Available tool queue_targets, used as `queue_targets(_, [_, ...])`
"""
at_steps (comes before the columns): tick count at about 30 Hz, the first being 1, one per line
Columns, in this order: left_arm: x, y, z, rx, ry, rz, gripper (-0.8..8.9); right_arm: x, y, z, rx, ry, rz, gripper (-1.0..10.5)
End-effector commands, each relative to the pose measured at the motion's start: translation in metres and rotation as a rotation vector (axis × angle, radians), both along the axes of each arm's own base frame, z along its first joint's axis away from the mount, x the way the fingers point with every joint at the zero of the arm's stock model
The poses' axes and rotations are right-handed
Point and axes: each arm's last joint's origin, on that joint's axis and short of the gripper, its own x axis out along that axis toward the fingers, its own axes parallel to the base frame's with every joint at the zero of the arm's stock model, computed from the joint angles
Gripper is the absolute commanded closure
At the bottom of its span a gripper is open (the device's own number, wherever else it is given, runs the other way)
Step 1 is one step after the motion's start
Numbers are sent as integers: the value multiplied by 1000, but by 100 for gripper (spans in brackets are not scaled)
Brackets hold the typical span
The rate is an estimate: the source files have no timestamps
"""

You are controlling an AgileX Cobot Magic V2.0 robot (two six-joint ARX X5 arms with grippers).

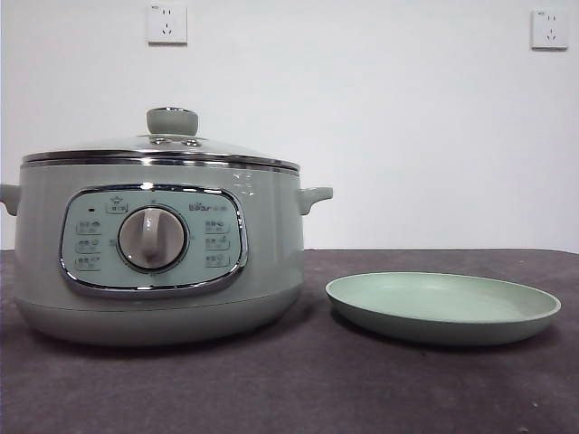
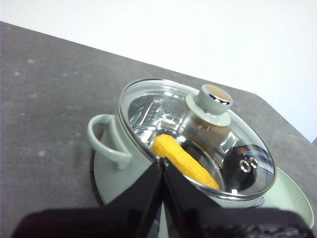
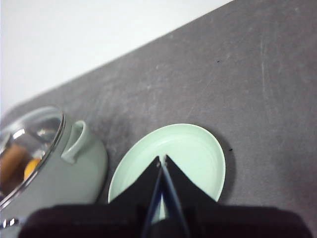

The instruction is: Take the corn out from the steamer,put the corn on the plate,close the lid

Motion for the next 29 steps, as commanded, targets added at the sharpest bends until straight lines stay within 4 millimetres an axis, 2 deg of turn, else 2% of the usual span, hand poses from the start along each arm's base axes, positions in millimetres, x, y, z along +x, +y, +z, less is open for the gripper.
queue_targets(1, [2,0,16,51,13,-20,821,7,2,22,-115,6,82,963])
queue_targets(5, [12,-3,37,103,64,-85,821,19,5,48,-140,65,199,962])
queue_targets(9, [28,-5,54,102,118,-149,819,30,10,64,-99,134,363,960])
queue_targets(16, [58,-13,66,31,236,-348,816,48,14,68,-57,205,519,937])
queue_targets(18, [66,-15,65,10,266,-395,810,51,15,66,-57,221,518,863])
queue_targets(19, [69,-16,64,2,281,-409,782,52,15,66,-56,226,518,787])
queue_targets(20, [72,-16,62,-3,296,-417,711,53,15,65,-55,230,516,700])
queue_targets(22, [77,-17,60,-7,319,-419,512,54,15,64,-55,238,510,567])
queue_targets(23, [78,-17,59,-8,327,-420,418,54,15,64,-56,238,509,523])
queue_targets(24, [79,-18,58,-7,333,-421,373,54,15,64,-55,237,509,510])
queue_targets(29, [88,-21,63,10,267,-415,372,54,15,64,-49,241,505,507])
